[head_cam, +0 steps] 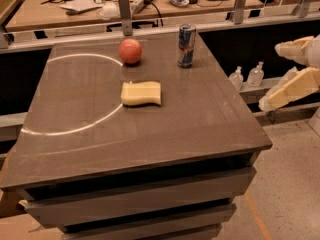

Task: Pick redbull can

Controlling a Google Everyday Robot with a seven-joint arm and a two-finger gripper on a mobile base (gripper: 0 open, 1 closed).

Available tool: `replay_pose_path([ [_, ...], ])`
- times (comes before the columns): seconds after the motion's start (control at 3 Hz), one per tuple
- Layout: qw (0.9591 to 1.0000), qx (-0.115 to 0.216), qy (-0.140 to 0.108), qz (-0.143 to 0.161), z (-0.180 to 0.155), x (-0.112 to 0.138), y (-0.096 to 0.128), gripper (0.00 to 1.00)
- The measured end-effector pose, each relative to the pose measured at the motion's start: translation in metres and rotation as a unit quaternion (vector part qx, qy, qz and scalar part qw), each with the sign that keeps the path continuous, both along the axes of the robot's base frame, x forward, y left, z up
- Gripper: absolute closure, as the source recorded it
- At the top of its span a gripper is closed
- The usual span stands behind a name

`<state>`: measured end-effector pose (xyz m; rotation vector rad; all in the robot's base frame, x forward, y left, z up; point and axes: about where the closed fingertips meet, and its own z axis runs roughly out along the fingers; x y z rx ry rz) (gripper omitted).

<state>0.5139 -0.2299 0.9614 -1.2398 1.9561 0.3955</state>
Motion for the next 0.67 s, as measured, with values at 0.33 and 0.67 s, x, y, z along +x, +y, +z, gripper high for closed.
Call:
replay_pose_path([
  [0.33, 0.9971, 0.065, -0.038, -0.010, -0.010, 0.034, 0.003, 0.00],
  [0.67, 0.9938, 0.093, -0.052, -0.033, -0.029, 0.068, 0.005, 0.00],
])
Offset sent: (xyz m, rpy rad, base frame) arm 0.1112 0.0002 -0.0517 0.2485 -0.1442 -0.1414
